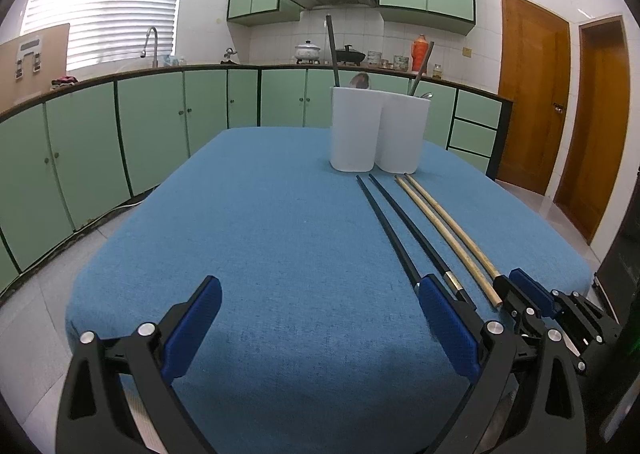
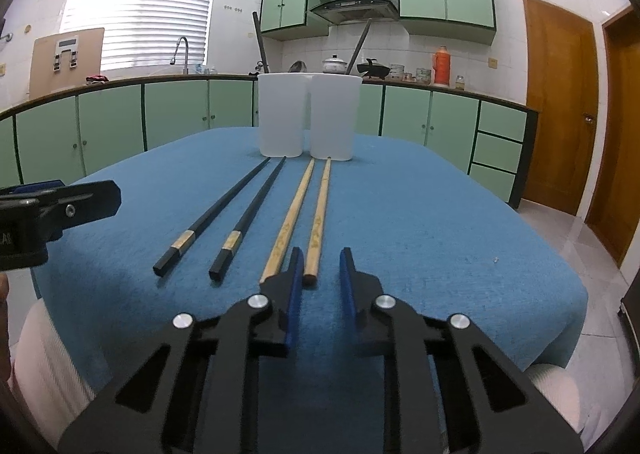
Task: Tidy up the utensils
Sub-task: 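Grasp a wooden chopstick with the right tool while the left tool approaches a black chopstick, then grasp the gold-banded black chopstick with the left tool while the right tool holds the wooden one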
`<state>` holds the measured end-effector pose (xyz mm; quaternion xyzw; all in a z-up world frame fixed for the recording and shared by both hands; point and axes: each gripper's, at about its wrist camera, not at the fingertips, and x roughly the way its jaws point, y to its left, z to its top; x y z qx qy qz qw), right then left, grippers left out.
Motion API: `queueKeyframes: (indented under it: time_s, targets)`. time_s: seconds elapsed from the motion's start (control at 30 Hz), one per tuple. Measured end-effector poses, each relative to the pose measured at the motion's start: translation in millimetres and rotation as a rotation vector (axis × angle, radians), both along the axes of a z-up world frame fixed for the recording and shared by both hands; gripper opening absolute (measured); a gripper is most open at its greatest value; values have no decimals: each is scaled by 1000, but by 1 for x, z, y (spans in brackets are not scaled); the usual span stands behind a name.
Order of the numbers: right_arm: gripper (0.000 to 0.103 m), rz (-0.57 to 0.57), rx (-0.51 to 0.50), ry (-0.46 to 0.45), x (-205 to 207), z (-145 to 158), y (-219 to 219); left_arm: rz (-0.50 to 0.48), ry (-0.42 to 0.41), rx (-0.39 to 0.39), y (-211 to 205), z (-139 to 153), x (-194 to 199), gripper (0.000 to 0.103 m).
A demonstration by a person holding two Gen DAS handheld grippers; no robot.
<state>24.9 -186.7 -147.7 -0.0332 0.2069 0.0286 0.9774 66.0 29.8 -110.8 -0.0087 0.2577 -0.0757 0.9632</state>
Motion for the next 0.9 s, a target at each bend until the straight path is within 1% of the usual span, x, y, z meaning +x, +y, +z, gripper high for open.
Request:
queueKeyframes:
  time_s: [0.23, 0.3, 0.33, 0.37, 0.43, 0.6, 0.77, 0.83, 0.9]
  targets:
    - [13, 0, -14, 5, 1, 0, 4, 3, 6, -12, 3, -2, -2, 97]
    - [11, -1, -20, 9, 2, 0, 5, 2, 5, -13, 3, -2, -3, 97]
    - [10, 2, -26, 13, 3, 0, 6, 1, 4, -13, 3, -2, -4, 97]
    - [7, 3, -33, 20, 4, 1, 8, 1, 2, -13, 3, -2, -4, 97]
    - [7, 4, -53, 46, 7, 5, 11, 1, 1, -13, 2, -1, -5, 97]
    - [6, 12, 10, 95, 12, 11, 2, -2, -2, -15, -2, 0, -5, 97]
    - [6, -6, 4, 106, 10, 13, -5, -18, 3, -3, -10, -3, -8, 96]
    - [6, -11, 7, 105, 9, 13, -8, -36, 12, -3, -16, -4, -8, 91]
    - [6, -17, 12, 104, 8, 12, -13, -59, 29, 0, -22, -7, -7, 80]
